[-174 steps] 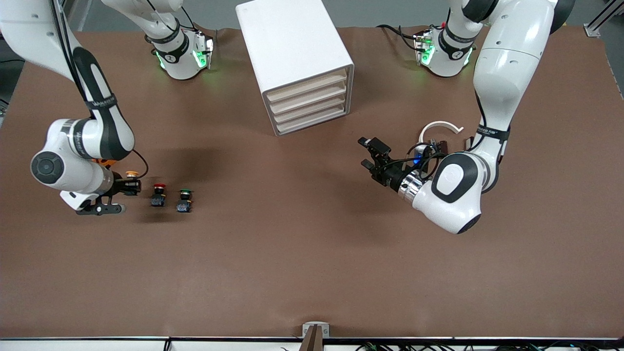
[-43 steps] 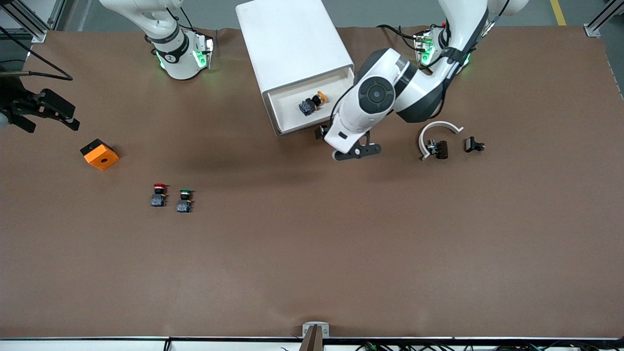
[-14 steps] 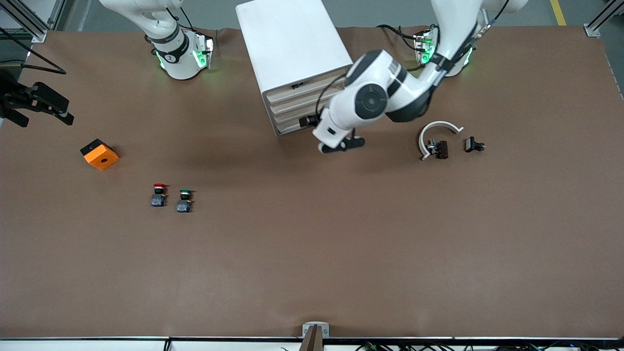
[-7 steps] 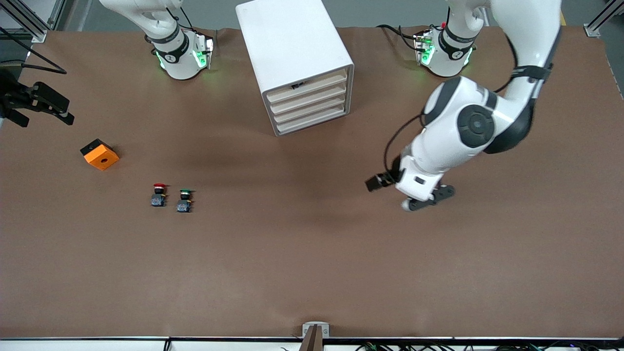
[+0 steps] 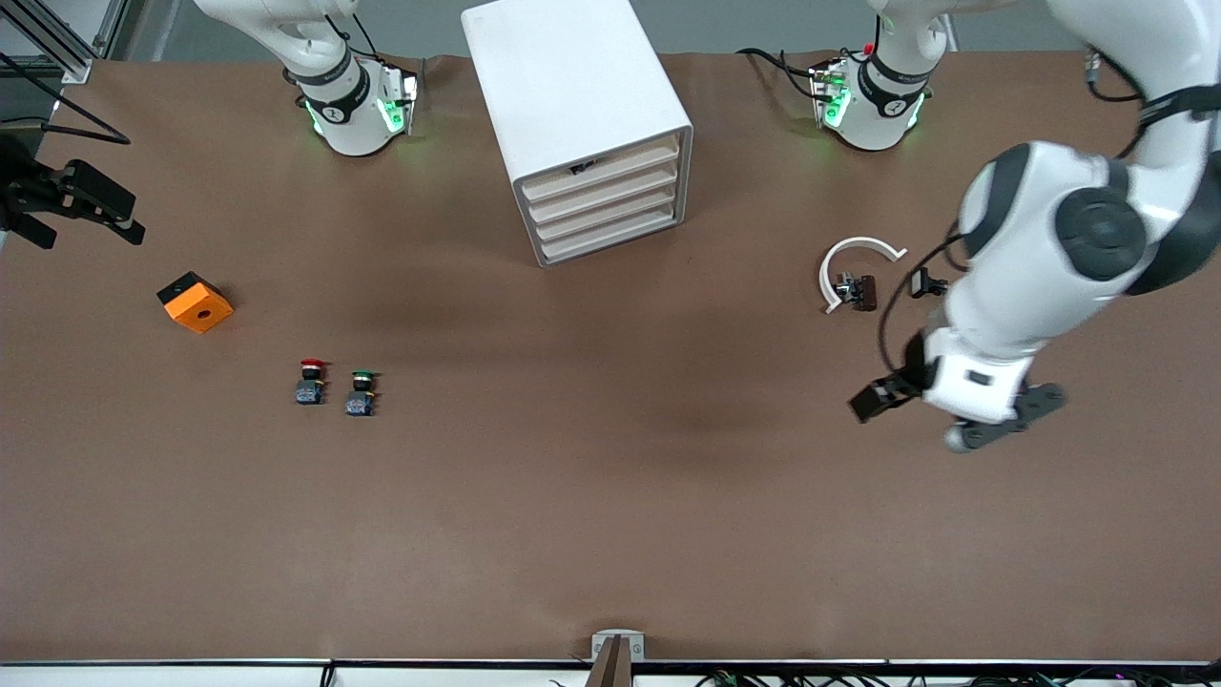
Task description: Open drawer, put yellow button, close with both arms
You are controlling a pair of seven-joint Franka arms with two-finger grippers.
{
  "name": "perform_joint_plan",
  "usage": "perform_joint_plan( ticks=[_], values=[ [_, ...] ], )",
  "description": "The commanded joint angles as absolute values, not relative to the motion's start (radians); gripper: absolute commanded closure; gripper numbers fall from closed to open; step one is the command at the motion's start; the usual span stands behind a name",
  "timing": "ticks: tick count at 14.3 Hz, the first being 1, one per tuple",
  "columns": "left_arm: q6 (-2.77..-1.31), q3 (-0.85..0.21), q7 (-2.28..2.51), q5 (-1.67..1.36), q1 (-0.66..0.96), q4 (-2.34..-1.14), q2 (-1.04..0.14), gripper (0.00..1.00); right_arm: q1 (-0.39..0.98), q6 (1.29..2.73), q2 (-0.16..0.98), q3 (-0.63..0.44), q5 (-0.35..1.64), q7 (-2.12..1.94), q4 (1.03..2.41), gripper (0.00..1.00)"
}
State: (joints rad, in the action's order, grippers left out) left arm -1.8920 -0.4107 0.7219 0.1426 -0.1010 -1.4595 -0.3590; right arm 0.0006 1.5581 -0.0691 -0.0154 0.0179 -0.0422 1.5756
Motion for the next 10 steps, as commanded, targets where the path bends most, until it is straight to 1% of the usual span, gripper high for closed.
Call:
perform_joint_plan(
  ticks=[1,4,8,9,10],
  values=[
    [-1.780,-0.428,0.654,0.150,-0.155,-1.419,-0.304,0.00,-0.006,1.549,-0.071,-0.008,0.009,-0.048,1.562,0.00],
    [-1.663,-0.443,0.576,0.146,-0.193,-1.413,-0.253,0.00,-0.006,1.551,-0.071,-0.008,0.009,-0.048,1.562,0.00],
    [-1.565,-0.440,0.393,0.123,-0.236,-1.416,-0.177,0.00,-0.006,1.551,-0.071,-0.008,0.009,-0.048,1.562,0.00],
    [-1.557,-0.424,0.341,0.098,-0.238,-1.423,-0.155,0.00,-0.006,1.551,-0.071,-0.008,0.009,-0.048,1.562,0.00],
    [-1.536,-0.373,0.295,0.080,-0.221,-1.434,-0.128,0.00,-0.006,1.551,-0.071,-0.008,0.009,-0.048,1.560,0.00]
  ],
)
